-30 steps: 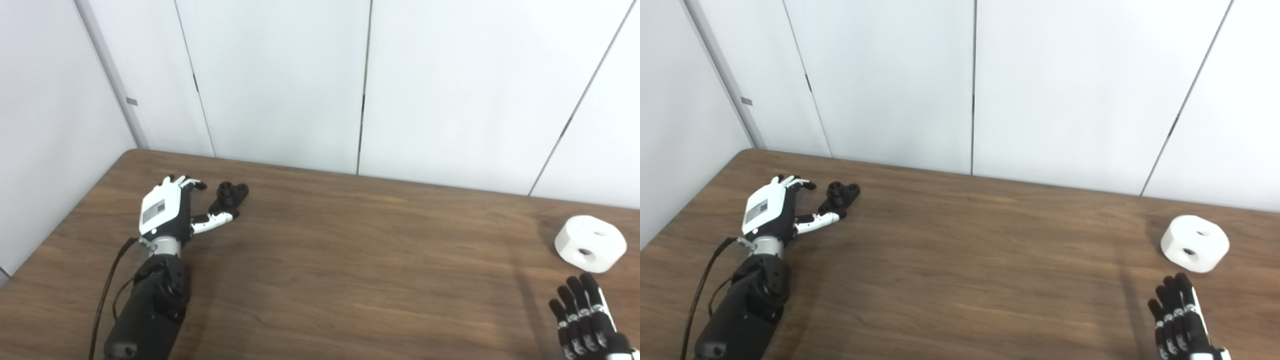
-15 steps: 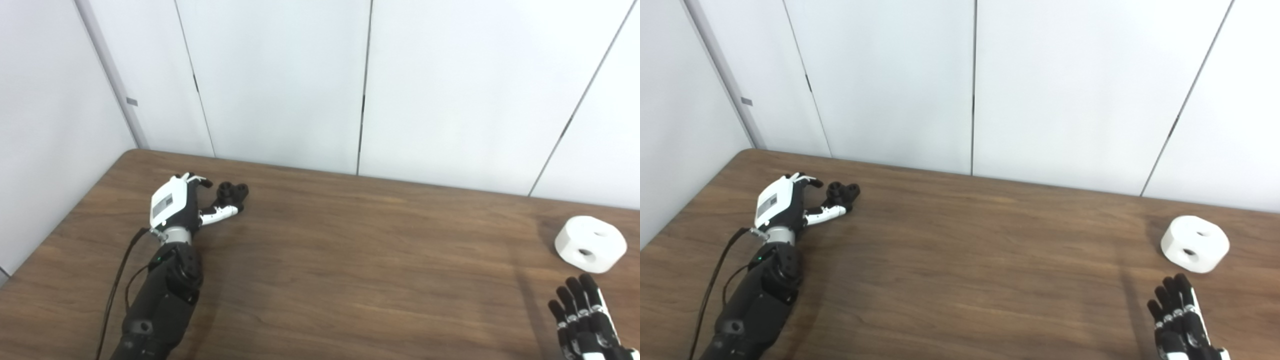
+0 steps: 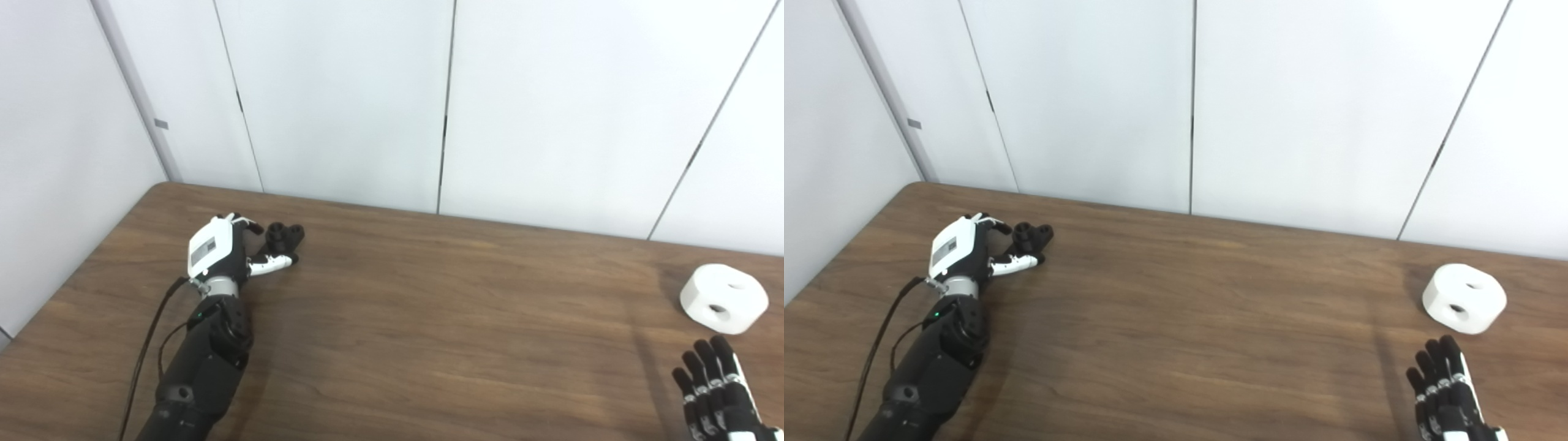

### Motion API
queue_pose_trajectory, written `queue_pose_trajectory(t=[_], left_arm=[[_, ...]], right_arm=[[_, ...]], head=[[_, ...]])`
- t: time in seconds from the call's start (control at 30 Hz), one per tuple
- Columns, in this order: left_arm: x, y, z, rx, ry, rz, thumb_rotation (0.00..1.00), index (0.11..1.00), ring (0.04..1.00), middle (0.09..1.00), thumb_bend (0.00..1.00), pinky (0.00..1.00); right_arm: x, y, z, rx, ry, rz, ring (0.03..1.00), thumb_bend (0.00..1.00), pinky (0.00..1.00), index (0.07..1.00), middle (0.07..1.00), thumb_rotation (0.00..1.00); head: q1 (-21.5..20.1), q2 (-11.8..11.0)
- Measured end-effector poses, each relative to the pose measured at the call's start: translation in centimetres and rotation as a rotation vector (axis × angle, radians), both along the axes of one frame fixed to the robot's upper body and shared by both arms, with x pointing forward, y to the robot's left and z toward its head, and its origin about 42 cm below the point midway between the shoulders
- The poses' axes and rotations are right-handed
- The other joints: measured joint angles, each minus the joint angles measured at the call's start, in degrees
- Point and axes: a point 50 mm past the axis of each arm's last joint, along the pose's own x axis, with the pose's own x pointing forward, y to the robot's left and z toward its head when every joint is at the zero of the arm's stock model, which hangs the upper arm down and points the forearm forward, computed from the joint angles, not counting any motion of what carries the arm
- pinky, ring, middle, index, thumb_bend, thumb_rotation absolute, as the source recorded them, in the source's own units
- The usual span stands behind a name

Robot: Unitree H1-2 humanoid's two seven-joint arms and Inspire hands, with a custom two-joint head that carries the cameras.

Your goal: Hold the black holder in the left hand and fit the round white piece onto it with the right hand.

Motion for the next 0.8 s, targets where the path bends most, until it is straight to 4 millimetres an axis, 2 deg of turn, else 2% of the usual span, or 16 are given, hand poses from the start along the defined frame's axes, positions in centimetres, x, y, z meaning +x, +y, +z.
queue_pose_trajectory(t=[0.33, 0.57, 0.8], left_arm=[[0.35, -0.10, -0.31, 0.020, 0.012, 0.027, 0.32, 0.697, 0.981, 0.913, 0.89, 1.00], [0.36, -0.07, -0.51, 0.024, 0.024, 0.032, 0.31, 0.698, 0.974, 0.904, 0.88, 1.00], [0.36, -0.08, -0.49, 0.012, 0.022, 0.036, 0.29, 0.642, 0.972, 0.891, 0.87, 1.00]], right_arm=[[-0.01, -0.05, 0.00, -0.005, 0.003, -0.019, 1.000, 0.51, 1.00, 1.000, 1.000, 0.76], [-0.01, -0.04, 0.00, -0.006, 0.004, -0.020, 1.000, 0.50, 1.00, 1.000, 1.000, 0.75], [-0.01, -0.05, -0.01, -0.008, 0.005, -0.022, 1.000, 0.51, 1.00, 1.000, 0.995, 0.76]], head=[[-0.09, -0.09], [-0.09, 0.09], [-0.09, 0.26]])
